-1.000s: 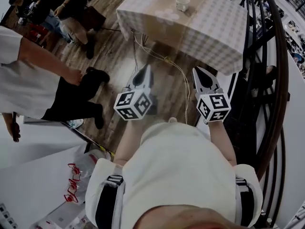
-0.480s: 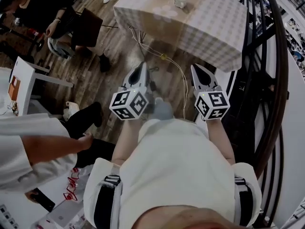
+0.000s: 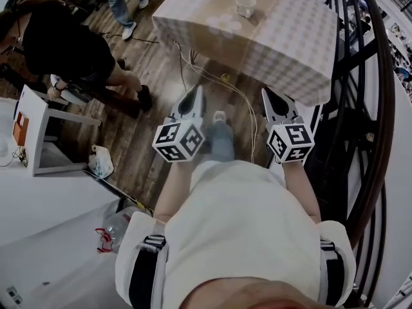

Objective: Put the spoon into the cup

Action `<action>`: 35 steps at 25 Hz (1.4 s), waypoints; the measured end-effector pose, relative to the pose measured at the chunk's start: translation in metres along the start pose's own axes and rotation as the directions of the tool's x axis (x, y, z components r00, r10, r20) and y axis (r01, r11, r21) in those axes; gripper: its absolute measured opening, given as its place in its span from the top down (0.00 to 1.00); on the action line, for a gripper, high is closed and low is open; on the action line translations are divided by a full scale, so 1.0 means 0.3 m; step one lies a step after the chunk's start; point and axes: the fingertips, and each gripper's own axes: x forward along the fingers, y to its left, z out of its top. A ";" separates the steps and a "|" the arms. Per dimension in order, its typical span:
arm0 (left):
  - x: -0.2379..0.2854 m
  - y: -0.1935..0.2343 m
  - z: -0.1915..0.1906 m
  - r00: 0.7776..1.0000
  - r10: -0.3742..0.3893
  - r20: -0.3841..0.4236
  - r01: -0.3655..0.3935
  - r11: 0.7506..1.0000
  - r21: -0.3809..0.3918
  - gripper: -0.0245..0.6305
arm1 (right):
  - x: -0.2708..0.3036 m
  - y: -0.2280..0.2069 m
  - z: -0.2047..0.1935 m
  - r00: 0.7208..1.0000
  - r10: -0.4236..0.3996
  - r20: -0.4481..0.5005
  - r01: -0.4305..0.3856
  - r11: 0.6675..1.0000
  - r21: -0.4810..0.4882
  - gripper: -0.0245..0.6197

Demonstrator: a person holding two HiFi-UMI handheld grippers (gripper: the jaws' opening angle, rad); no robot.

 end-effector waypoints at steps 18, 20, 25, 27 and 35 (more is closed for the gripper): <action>0.433 0.181 0.182 1.000 -0.027 -0.012 0.027 1.000 -0.003 0.96 | 0.434 -0.173 0.144 0.999 -0.039 -0.017 0.038 0.999 -0.034 0.96; 0.488 0.187 0.207 0.999 -0.036 -0.011 0.036 0.999 -0.004 0.96 | 0.482 -0.201 0.167 0.999 -0.043 -0.015 0.042 0.998 -0.037 0.96; 0.633 0.205 0.268 0.997 -0.064 -0.037 0.064 0.998 0.007 0.96 | 0.602 -0.265 0.206 0.998 -0.060 -0.016 0.060 0.998 -0.019 0.96; 0.688 0.220 0.285 0.996 -0.075 -0.052 0.076 0.997 0.008 0.96 | 0.643 -0.287 0.218 0.997 -0.073 -0.021 0.073 0.997 -0.014 0.96; 0.787 0.267 0.306 0.984 -0.158 -0.088 0.158 0.987 -0.002 0.96 | 0.697 -0.307 0.233 0.986 -0.168 -0.013 0.168 0.986 -0.020 0.96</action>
